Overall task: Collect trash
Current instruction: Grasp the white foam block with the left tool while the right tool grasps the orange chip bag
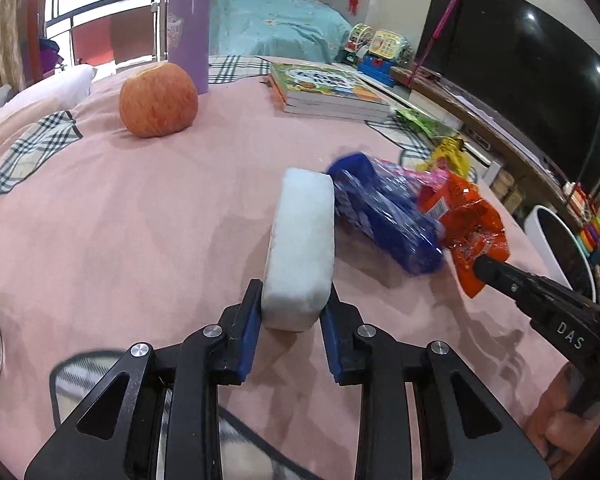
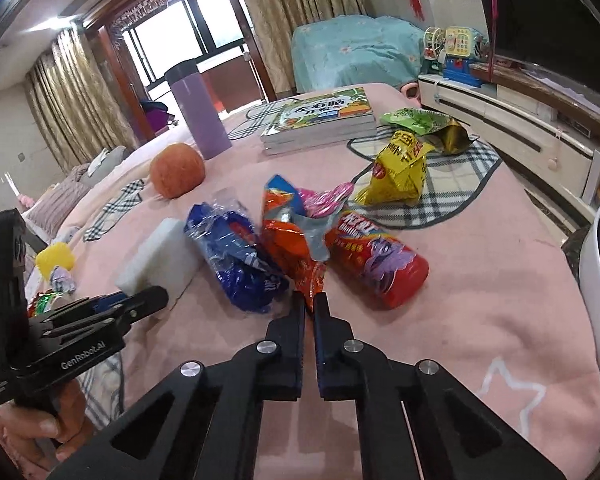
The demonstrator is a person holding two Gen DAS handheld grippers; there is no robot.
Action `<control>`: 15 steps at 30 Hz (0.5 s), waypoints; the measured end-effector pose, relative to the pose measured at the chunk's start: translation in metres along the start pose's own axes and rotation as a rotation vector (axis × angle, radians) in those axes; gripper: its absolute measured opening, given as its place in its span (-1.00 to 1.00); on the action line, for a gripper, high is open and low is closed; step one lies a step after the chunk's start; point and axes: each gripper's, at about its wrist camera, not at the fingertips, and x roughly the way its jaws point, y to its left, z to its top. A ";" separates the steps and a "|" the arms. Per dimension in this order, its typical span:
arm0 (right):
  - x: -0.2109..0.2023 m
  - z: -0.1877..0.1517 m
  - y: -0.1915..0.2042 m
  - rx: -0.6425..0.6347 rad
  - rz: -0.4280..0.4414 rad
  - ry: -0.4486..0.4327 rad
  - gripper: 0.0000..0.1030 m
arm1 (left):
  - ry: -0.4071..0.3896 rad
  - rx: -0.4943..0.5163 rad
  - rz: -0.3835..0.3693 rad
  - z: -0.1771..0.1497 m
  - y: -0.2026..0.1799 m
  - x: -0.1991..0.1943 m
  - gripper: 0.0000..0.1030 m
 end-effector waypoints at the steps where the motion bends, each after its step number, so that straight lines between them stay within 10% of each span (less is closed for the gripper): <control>1: -0.003 -0.003 0.000 0.003 0.007 0.000 -0.95 | 0.001 -0.002 -0.008 -0.003 -0.001 -0.003 -0.49; 15: -0.052 -0.031 -0.005 0.036 0.046 -0.017 -0.96 | 0.002 0.065 -0.151 -0.033 -0.059 -0.044 -0.49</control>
